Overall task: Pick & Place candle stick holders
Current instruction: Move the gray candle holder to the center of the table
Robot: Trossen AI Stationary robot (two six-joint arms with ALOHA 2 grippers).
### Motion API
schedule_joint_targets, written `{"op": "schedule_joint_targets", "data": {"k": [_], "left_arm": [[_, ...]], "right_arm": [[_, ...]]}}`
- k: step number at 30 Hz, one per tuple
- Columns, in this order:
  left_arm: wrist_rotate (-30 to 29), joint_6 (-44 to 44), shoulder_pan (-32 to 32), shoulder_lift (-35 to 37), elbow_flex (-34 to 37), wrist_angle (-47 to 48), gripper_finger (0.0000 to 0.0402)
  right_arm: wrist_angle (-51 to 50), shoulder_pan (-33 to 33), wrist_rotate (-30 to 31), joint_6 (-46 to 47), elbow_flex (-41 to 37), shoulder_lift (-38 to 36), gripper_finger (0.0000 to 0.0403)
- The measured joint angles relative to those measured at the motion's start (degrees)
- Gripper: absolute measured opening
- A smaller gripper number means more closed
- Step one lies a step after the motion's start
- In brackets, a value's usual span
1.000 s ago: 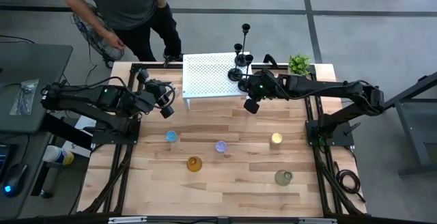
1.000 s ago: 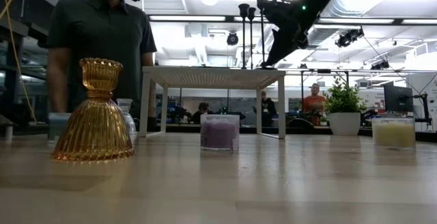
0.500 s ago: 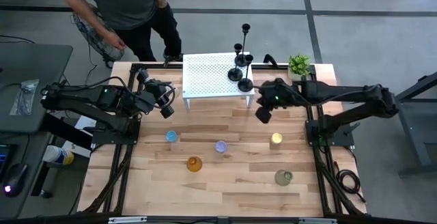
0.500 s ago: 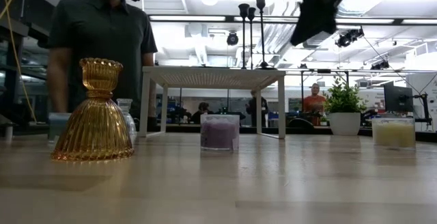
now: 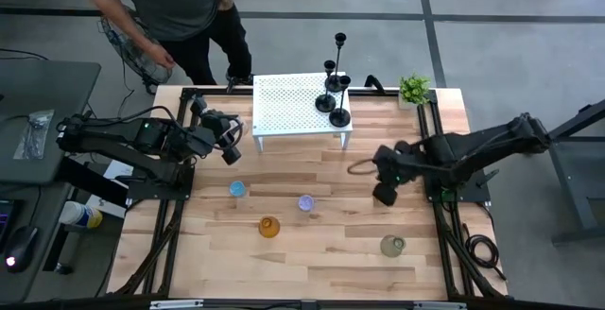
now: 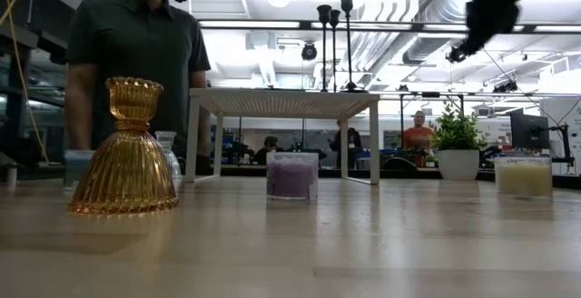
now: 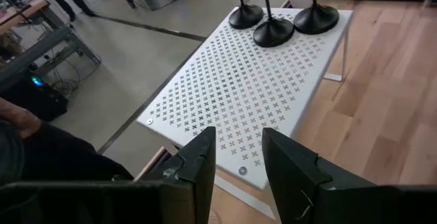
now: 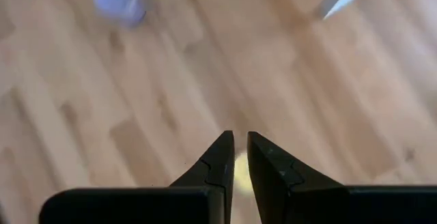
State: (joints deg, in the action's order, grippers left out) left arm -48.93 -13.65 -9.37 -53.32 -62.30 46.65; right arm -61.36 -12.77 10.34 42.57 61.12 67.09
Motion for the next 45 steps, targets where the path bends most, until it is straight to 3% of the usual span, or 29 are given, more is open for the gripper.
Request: {"op": "schedule_joint_targets", "data": {"k": [19, 23, 28, 32, 41, 45], "left_arm": [[2.1, -0.2, 0.0, 0.0, 0.0, 0.5, 0.0117], [2.1, -0.2, 0.0, 0.0, 0.0, 0.5, 0.0117], [2.1, -0.2, 0.0, 0.0, 0.0, 1.7, 0.0117], [2.1, -0.2, 0.0, 0.0, 0.0, 2.0, 0.0117], [2.0, -0.2, 0.0, 0.0, 0.0, 2.0, 0.0117], [2.0, -0.2, 0.0, 0.0, 0.0, 2.0, 0.0117]], "right_arm": [[-3.2, -35.3, 4.4, 50.6, 0.0, 0.7, 0.0034], [-3.2, -41.4, 4.2, 56.4, 0.0, 2.0, 0.0034], [-1.3, -46.1, -0.1, 57.3, 0.0, 4.1, 0.0042], [-0.4, -48.6, -0.5, 57.3, 0.0, 5.7, 0.0082], [-0.9, -52.0, -1.6, 59.2, 0.0, 13.4, 0.0222], [-0.7, -52.6, 0.4, 59.6, 0.0, 18.0, 0.0253]]}}
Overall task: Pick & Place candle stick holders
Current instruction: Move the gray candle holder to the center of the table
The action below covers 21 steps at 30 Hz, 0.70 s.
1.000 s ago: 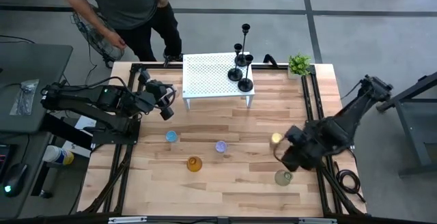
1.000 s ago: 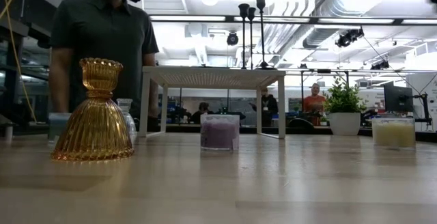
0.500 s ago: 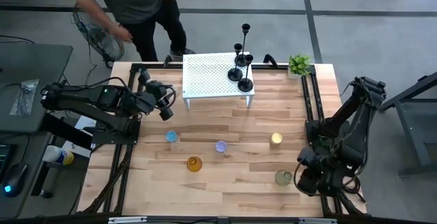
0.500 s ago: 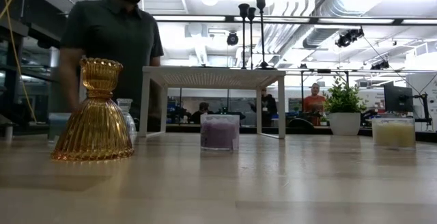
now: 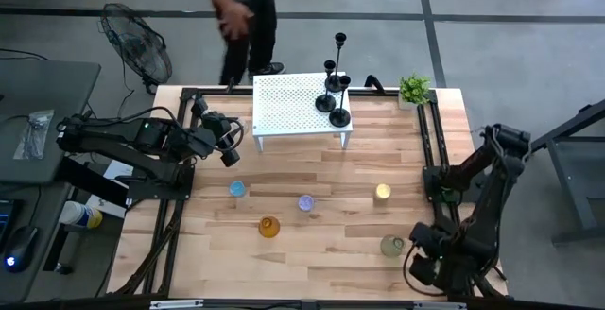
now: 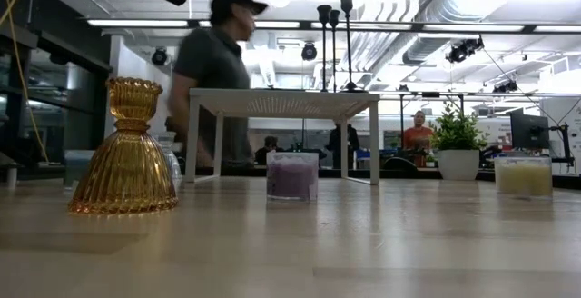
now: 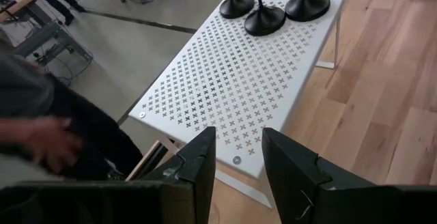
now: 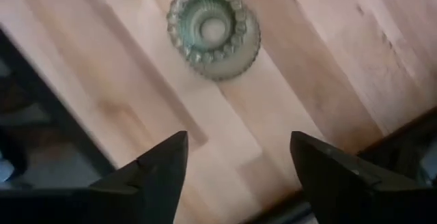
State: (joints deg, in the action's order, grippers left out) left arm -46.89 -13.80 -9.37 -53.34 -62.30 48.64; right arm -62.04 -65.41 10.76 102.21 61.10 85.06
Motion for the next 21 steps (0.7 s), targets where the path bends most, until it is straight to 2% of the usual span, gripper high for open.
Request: {"op": "schedule_joint_targets", "data": {"k": [4, 10, 14, 21], "left_arm": [[0.0, 0.0, 0.0, 0.0, 0.0, 0.0, 0.0117], [1.0, 0.0, 0.0, 0.0, 0.0, 0.0, 0.0117], [1.2, 0.0, 0.0, 0.0, 0.0, 0.0, 0.0117], [1.3, 0.0, 0.0, 0.0, 0.0, 0.0, 0.0117]], "right_arm": [[0.0, 0.0, 3.7, 0.2, 0.0, 4.1, 0.0262], [0.5, 0.2, 2.3, 2.4, 0.0, 7.6, 0.0266], [1.4, 0.0, 2.3, 5.3, 0.0, 5.5, 0.0266], [-3.3, 0.4, 4.0, 16.5, 0.0, -2.1, 0.0266]]}}
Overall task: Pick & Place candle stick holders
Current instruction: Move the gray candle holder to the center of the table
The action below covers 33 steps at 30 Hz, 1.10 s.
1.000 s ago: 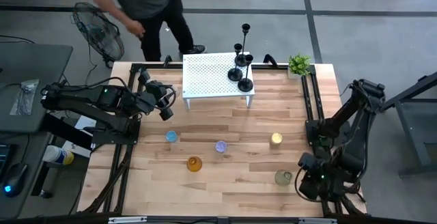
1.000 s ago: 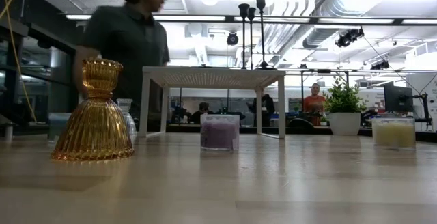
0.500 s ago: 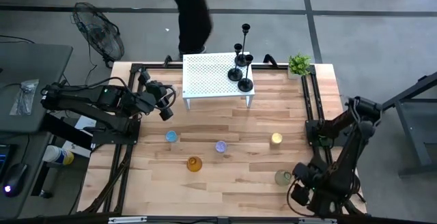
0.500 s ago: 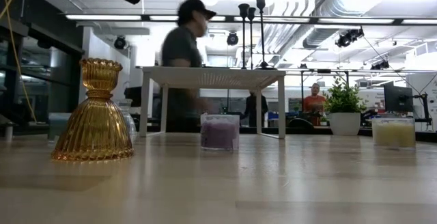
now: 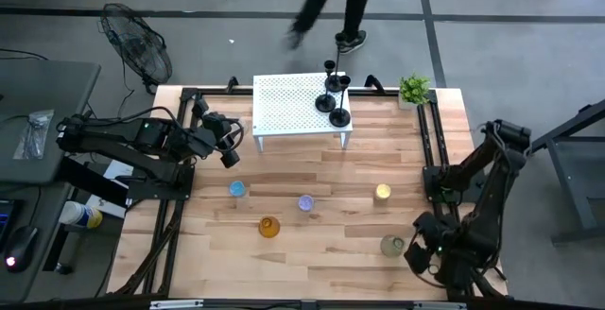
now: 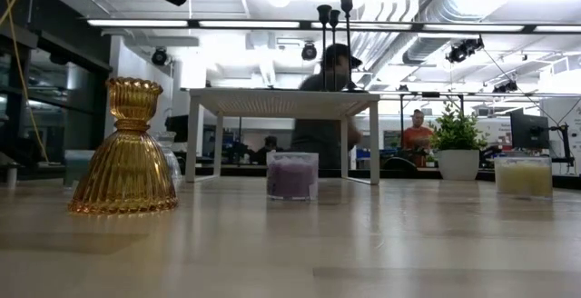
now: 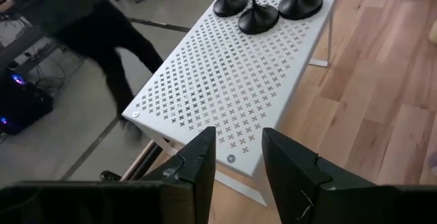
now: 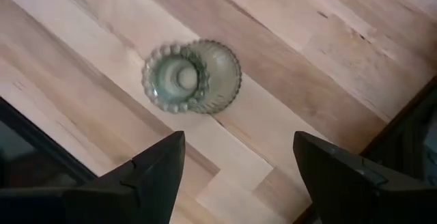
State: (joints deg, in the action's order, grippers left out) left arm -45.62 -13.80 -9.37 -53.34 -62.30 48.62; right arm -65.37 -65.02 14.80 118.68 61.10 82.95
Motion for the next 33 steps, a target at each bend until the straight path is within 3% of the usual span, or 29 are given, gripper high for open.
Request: {"op": "schedule_joint_targets", "data": {"k": [21, 33], "left_arm": [[0.0, 0.3, 0.0, 0.0, 0.0, 0.0, 0.0117], [0.0, 0.5, 0.0, 0.0, 0.0, 0.0, 0.0117]], "right_arm": [[2.8, 11.9, -11.7, 1.8, 0.0, -2.0, 0.0265], [7.0, 5.7, -2.7, 3.0, 0.0, 1.4, 0.0266]]}}
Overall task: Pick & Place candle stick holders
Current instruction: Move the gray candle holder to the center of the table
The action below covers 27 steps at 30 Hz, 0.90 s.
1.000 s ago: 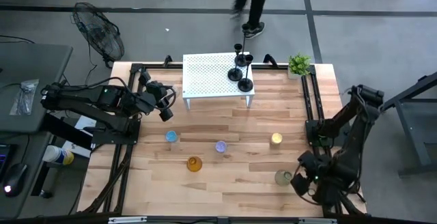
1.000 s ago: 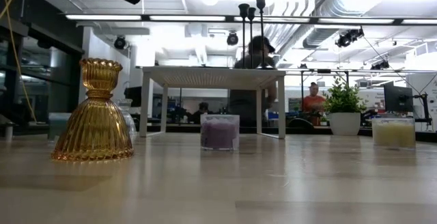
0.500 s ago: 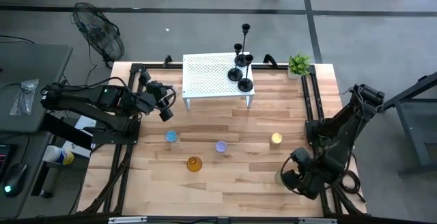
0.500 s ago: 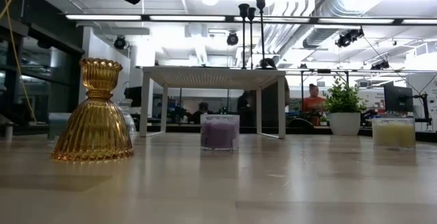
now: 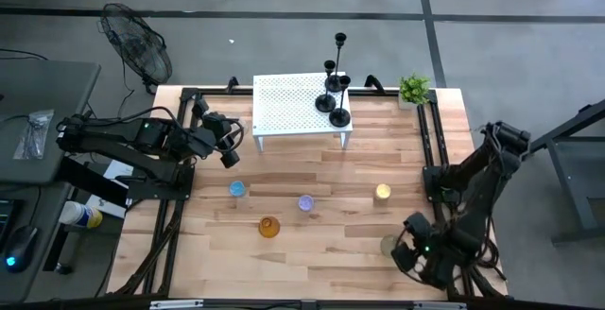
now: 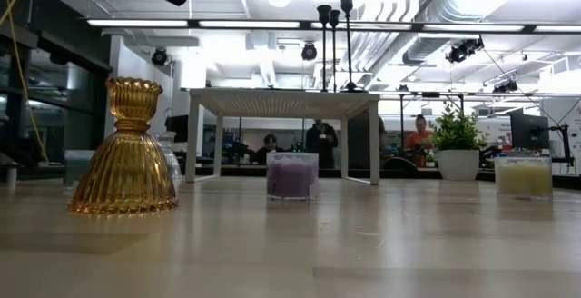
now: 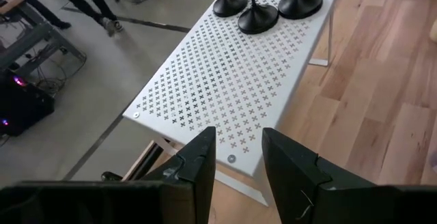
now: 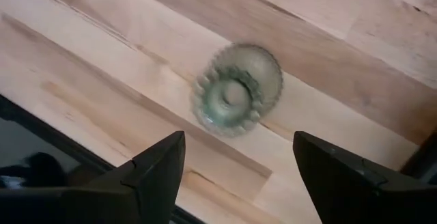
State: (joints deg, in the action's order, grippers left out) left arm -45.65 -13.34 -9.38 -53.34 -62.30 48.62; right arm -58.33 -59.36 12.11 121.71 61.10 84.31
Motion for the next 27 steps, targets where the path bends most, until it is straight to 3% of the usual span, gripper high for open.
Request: {"op": "schedule_joint_targets", "data": {"k": [5, 13, 21, 27], "left_arm": [[0.0, 0.0, 0.0, 0.0, 0.0, 0.3, 0.0117], [0.0, 0.0, 0.0, 0.0, 0.0, 1.2, 0.0117], [0.4, 0.0, 0.0, 0.0, 0.0, 1.1, 0.0117], [0.6, 0.0, 0.0, 0.0, 0.0, 1.1, 0.0117]], "right_arm": [[2.1, -4.2, 1.5, 1.0, 0.0, 3.9, 0.0266], [2.6, -6.7, 7.2, -10.0, 0.0, 12.6, 0.0266], [1.7, -6.7, 7.8, -7.5, 0.0, 18.9, 0.0266], [1.4, -6.6, 13.3, -6.2, 0.0, 20.3, 0.0266]]}}
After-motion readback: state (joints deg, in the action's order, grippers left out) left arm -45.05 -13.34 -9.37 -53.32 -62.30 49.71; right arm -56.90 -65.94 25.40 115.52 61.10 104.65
